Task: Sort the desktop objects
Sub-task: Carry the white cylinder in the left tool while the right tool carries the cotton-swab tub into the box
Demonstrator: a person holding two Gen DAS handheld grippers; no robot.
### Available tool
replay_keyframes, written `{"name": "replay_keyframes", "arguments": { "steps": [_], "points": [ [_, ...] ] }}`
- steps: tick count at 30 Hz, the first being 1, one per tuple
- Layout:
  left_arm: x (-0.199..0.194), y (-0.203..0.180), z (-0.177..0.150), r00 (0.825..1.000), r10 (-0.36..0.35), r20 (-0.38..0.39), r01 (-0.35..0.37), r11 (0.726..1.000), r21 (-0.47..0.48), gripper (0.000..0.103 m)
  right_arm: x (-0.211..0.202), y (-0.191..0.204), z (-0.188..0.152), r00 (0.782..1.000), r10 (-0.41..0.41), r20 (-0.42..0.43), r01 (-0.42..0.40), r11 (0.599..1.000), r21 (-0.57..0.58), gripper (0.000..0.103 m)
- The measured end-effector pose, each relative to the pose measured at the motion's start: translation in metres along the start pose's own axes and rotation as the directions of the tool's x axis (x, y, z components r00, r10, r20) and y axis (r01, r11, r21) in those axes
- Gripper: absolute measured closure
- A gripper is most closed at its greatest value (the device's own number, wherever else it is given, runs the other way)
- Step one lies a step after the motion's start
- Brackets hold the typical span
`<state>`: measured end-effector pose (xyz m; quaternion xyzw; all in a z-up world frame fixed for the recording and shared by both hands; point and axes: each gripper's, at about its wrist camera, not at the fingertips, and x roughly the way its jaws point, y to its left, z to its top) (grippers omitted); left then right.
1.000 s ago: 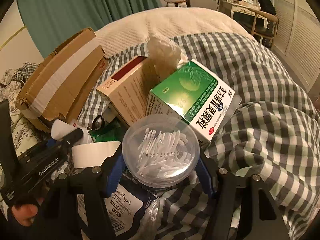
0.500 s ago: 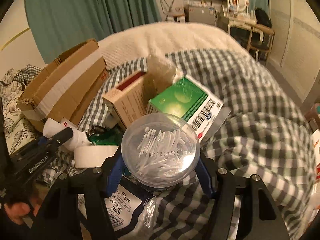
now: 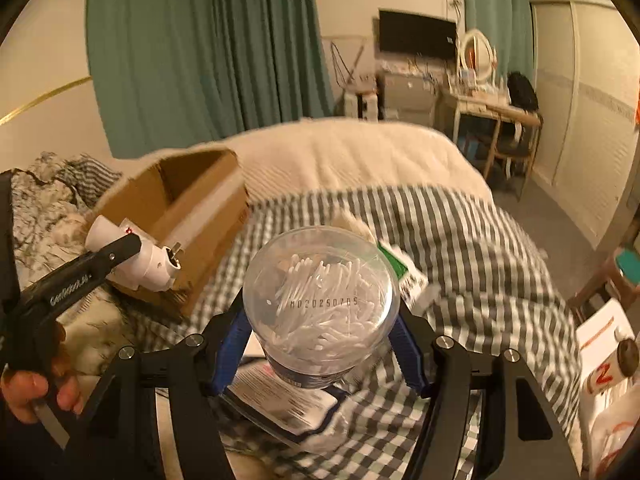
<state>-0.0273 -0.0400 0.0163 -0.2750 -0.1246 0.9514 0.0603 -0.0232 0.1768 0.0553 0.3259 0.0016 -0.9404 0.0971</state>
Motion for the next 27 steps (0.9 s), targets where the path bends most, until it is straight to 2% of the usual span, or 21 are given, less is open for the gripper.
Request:
{"name": "replay_keyframes", "arguments": {
  "steps": [4, 10, 12, 16, 19, 22, 27],
  "points": [
    [-0.016, 0.01, 0.028, 0.997, 0.035, 0.067, -0.036, 0.999, 0.012, 0.07, -0.017, 0.02, 0.017, 0.999, 0.016, 0.047, -0.015, 0.999, -0.037, 0.039],
    [-0.023, 0.04, 0.072, 0.99, 0.055, 0.131, -0.055, 0.998, -0.004, 0.07, -0.026, 0.058, 0.051, 0.989, 0.1, 0.105, -0.09, 0.992, -0.093, 0.039],
    [-0.019, 0.052, 0.091, 0.985, 0.071, 0.156, -0.066, 0.997, -0.036, 0.07, -0.021, 0.074, 0.067, 0.984, 0.125, 0.124, -0.11, 0.987, -0.12, 0.039],
    [-0.009, 0.079, 0.119, 0.975, 0.067, 0.212, -0.045, 0.993, -0.108, 0.07, -0.001, 0.105, 0.099, 0.971, 0.183, 0.152, -0.159, 0.974, -0.159, 0.04],
    [0.005, 0.098, 0.115, 0.967, 0.099, 0.233, -0.077, 0.992, -0.101, 0.07, 0.023, 0.133, 0.116, 0.964, 0.217, 0.154, -0.185, 0.963, -0.198, 0.04],
    [0.028, 0.131, 0.098, 0.968, 0.129, 0.216, -0.1, 0.986, -0.136, 0.069, 0.055, 0.161, 0.121, 0.958, 0.26, 0.125, -0.229, 0.949, -0.216, 0.04],
    [0.066, 0.18, 0.085, 0.978, 0.19, 0.082, -0.172, 0.968, -0.185, 0.07, 0.113, 0.2, 0.111, 0.957, 0.288, 0.041, -0.269, 0.93, -0.25, 0.04]
  ]
}}
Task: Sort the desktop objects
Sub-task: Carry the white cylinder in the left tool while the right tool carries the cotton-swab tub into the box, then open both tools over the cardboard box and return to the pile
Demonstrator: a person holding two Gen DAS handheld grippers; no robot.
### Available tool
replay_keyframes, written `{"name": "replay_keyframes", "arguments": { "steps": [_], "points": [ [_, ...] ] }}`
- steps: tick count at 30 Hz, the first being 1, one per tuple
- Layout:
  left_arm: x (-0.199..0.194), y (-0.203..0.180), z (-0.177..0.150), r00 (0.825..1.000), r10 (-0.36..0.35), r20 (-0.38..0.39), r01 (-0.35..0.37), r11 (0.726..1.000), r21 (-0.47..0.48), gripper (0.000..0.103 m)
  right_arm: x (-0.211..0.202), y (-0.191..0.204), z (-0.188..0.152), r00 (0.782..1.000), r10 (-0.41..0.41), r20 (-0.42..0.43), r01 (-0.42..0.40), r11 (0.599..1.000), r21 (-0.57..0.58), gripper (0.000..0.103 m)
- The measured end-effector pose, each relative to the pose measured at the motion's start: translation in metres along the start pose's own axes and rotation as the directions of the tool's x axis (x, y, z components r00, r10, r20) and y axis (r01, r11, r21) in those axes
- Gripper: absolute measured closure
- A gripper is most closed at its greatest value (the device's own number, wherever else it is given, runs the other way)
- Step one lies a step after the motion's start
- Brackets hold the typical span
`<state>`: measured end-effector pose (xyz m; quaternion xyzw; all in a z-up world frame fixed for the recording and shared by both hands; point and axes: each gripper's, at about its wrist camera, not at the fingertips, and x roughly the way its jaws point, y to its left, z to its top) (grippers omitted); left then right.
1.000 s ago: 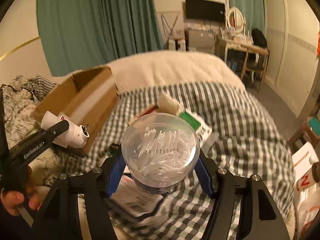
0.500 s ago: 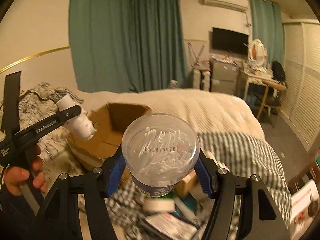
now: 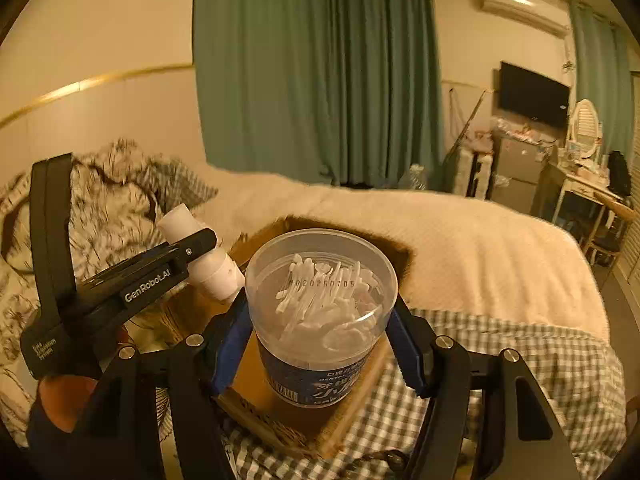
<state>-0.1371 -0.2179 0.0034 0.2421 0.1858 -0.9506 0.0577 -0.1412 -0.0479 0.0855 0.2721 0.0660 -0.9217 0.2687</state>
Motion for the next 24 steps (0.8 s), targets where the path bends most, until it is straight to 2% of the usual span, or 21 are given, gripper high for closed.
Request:
{"name": "replay_keyframes", "arguments": {
  "steps": [3, 6, 7, 8, 9, 10, 11, 12, 14, 19, 22, 24],
  "points": [
    [0.008, 0.009, -0.007, 0.999, 0.039, -0.019, -0.039, 0.999, -0.009, 0.069, 0.03, 0.005, -0.009, 0.999, 0.012, -0.052, -0.012, 1.0, 0.006, 0.04],
    [0.01, 0.007, -0.011, 0.999, 0.032, -0.035, -0.032, 0.999, -0.006, 0.069, 0.039, 0.007, -0.011, 0.998, 0.015, -0.069, -0.014, 1.0, 0.013, 0.039],
    [0.009, 0.005, -0.012, 0.999, 0.032, -0.037, -0.033, 0.999, -0.004, 0.065, 0.038, 0.008, -0.01, 0.998, 0.013, -0.066, -0.012, 1.0, 0.015, 0.035],
    [0.007, 0.004, -0.014, 0.999, 0.033, -0.031, -0.033, 0.999, 0.0, 0.058, 0.034, 0.008, -0.008, 0.999, 0.009, -0.046, -0.008, 1.0, 0.025, 0.03],
    [0.002, 0.0, -0.016, 0.999, 0.031, -0.022, -0.031, 1.0, 0.006, 0.033, 0.031, 0.006, -0.007, 1.0, 0.005, -0.029, -0.004, 0.999, 0.037, 0.018],
    [-0.006, -0.004, -0.019, 0.999, 0.032, 0.004, -0.032, 0.999, 0.014, 0.004, 0.026, 0.003, -0.004, 1.0, 0.002, -0.011, -0.001, 0.999, 0.051, 0.016],
    [-0.011, -0.006, -0.02, 0.999, 0.032, 0.026, -0.032, 0.999, 0.017, 0.0, 0.017, -0.003, -0.001, 1.0, -0.006, 0.015, 0.004, 0.997, 0.073, 0.016],
    [-0.024, -0.011, -0.024, 0.996, 0.016, 0.084, -0.018, 1.0, 0.024, 0.0, 0.009, -0.006, 0.0, 1.0, -0.014, 0.027, 0.011, 0.997, 0.082, 0.016],
    [-0.035, -0.02, -0.025, 0.994, -0.018, 0.107, 0.012, 0.998, 0.054, 0.0, -0.014, -0.014, 0.004, 0.998, -0.046, 0.05, 0.041, 0.995, 0.088, 0.016],
    [-0.062, -0.054, -0.036, 0.992, -0.108, 0.065, 0.1, 0.987, 0.124, 0.0, -0.076, -0.041, 0.0, 0.986, -0.152, 0.075, 0.143, 0.984, 0.107, 0.016],
    [-0.075, -0.078, -0.047, 0.984, -0.176, 0.002, 0.174, 0.975, 0.14, 0.0, -0.121, -0.067, -0.009, 0.973, -0.216, 0.081, 0.204, 0.97, 0.132, 0.016],
    [-0.083, -0.096, -0.06, 0.981, -0.192, -0.031, 0.194, 0.968, 0.159, 0.0, -0.148, -0.086, -0.02, 0.963, -0.259, 0.068, 0.247, 0.957, 0.155, 0.016]
  ]
}}
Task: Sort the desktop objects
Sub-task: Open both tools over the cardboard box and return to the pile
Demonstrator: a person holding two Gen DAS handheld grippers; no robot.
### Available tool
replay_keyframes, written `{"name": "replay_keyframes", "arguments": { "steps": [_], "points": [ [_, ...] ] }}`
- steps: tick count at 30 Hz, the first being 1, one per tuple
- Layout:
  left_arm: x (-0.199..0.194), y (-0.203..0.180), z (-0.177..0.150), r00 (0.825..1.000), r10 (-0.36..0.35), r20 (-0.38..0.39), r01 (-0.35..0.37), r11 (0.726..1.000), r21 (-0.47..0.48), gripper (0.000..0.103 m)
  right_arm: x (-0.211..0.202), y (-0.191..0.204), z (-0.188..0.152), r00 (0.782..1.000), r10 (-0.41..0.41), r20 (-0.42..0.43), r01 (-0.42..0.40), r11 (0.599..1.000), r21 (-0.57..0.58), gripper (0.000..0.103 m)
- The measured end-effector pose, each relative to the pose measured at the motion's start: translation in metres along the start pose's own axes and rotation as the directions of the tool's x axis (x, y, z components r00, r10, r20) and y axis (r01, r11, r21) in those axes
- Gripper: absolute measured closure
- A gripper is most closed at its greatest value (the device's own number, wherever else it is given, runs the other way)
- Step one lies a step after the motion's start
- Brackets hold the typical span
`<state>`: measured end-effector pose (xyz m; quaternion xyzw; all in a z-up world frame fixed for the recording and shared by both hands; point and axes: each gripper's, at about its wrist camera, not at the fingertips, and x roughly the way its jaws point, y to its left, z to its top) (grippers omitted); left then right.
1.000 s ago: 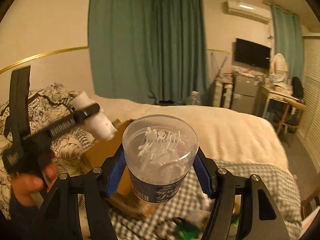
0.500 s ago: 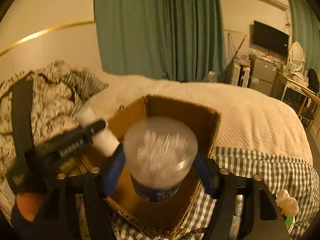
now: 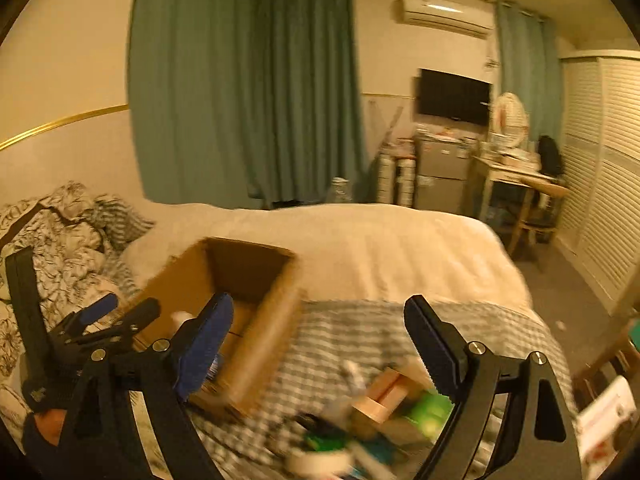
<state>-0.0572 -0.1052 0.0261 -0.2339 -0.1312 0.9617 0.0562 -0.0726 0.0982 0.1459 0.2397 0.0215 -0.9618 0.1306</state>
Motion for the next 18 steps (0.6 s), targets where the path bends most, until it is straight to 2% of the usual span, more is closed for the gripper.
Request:
{"name": "replay_keyframes", "arguments": {
  "steps": [2, 4, 7, 11, 14, 18],
  "points": [
    [-0.001, -0.016, -0.013, 1.0, -0.006, -0.03, 0.006, 1.0, 0.021, 0.0, -0.017, -0.025, -0.013, 0.999, -0.028, -0.018, 0.029, 0.999, 0.027, 0.016],
    [0.004, -0.037, -0.031, 0.995, -0.029, -0.097, 0.035, 0.998, 0.062, 0.0, -0.028, -0.045, -0.028, 0.998, -0.053, -0.04, 0.055, 0.997, 0.049, 0.016],
    [0.014, -0.061, -0.054, 0.986, -0.014, -0.168, 0.031, 0.995, 0.097, 0.0, -0.036, -0.074, -0.055, 0.992, -0.09, -0.086, 0.097, 0.992, 0.084, 0.016],
    [0.034, -0.083, -0.087, 0.958, -0.001, -0.287, 0.031, 0.995, 0.098, 0.0, -0.033, -0.105, -0.091, 0.984, -0.108, -0.145, 0.128, 0.982, 0.137, 0.016],
    [0.049, -0.089, -0.108, 0.94, 0.046, -0.338, -0.026, 0.998, 0.065, 0.0, -0.023, -0.118, -0.111, 0.974, -0.137, -0.179, 0.163, 0.977, 0.136, 0.016],
    [0.069, -0.093, -0.131, 0.91, 0.014, -0.414, -0.018, 1.0, -0.004, 0.0, -0.004, -0.122, -0.127, 0.961, -0.172, -0.218, 0.198, 0.975, 0.105, 0.016]
  ]
}}
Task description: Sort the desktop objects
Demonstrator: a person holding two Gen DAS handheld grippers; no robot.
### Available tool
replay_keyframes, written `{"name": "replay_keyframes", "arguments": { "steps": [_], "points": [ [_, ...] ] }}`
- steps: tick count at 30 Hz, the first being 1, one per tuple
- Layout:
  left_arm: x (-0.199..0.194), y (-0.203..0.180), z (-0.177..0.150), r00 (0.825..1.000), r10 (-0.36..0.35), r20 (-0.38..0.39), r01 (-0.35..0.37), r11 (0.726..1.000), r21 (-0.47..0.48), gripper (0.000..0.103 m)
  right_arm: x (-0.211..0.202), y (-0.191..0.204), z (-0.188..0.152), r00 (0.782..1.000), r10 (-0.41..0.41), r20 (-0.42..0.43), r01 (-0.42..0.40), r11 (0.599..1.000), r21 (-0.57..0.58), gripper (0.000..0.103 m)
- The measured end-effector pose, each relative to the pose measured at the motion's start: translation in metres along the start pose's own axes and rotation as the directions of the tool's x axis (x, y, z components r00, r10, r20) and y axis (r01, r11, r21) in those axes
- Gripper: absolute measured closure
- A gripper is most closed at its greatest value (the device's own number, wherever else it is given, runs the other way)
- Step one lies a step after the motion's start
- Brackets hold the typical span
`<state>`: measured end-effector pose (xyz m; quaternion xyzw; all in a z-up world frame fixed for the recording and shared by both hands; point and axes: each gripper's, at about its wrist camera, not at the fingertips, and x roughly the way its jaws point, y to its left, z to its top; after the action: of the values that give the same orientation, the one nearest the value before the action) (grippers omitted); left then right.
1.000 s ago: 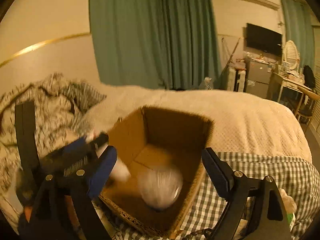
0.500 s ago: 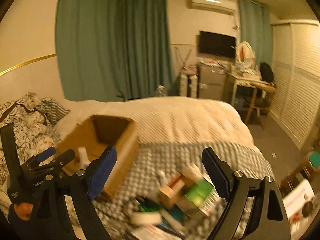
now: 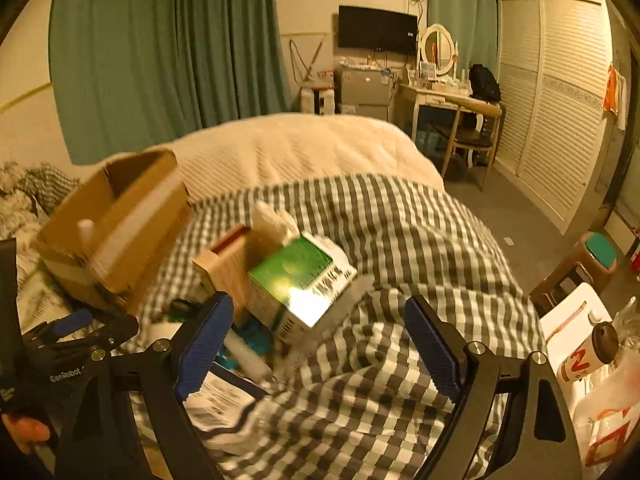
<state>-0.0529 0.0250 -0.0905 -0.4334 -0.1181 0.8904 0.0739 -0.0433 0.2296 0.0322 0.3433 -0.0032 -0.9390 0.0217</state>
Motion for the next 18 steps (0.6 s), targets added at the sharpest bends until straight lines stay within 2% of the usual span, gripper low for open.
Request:
{"name": "replay_keyframes", "arguments": {
  "steps": [7, 11, 12, 13, 14, 15, 18],
  "points": [
    [0.041, -0.017, -0.004, 0.99, -0.016, -0.137, 0.021, 0.999, 0.035, 0.0, 0.035, -0.012, -0.014, 0.998, 0.053, -0.042, -0.052, 0.998, 0.022, 0.016],
    [0.069, -0.026, 0.001, 0.977, 0.042, -0.208, -0.02, 0.994, 0.106, 0.0, 0.056, -0.014, -0.011, 0.991, 0.117, -0.066, -0.115, 0.993, 0.037, 0.016],
    [0.073, -0.026, 0.001, 0.975, 0.038, -0.219, -0.014, 0.994, 0.111, 0.004, 0.064, -0.013, -0.008, 0.988, 0.134, -0.083, -0.131, 0.991, 0.04, 0.015],
    [0.075, -0.025, 0.001, 0.973, 0.025, -0.228, 0.0, 0.994, 0.109, 0.017, 0.068, -0.011, -0.007, 0.985, 0.142, -0.096, -0.139, 0.99, 0.037, 0.014],
    [0.076, -0.024, 0.0, 0.971, -0.012, -0.24, 0.037, 0.994, 0.099, 0.019, 0.077, -0.009, -0.003, 0.979, 0.162, -0.121, -0.16, 0.987, 0.026, 0.013],
    [0.075, -0.022, -0.001, 0.972, -0.02, -0.233, 0.043, 0.994, 0.096, 0.019, 0.085, -0.006, 0.0, 0.973, 0.178, -0.148, -0.179, 0.984, 0.008, 0.013],
    [0.067, -0.019, -0.006, 0.976, -0.04, -0.216, 0.062, 0.994, 0.095, 0.019, 0.105, 0.001, 0.007, 0.967, 0.154, -0.205, -0.165, 0.985, -0.04, 0.01]
  ]
}}
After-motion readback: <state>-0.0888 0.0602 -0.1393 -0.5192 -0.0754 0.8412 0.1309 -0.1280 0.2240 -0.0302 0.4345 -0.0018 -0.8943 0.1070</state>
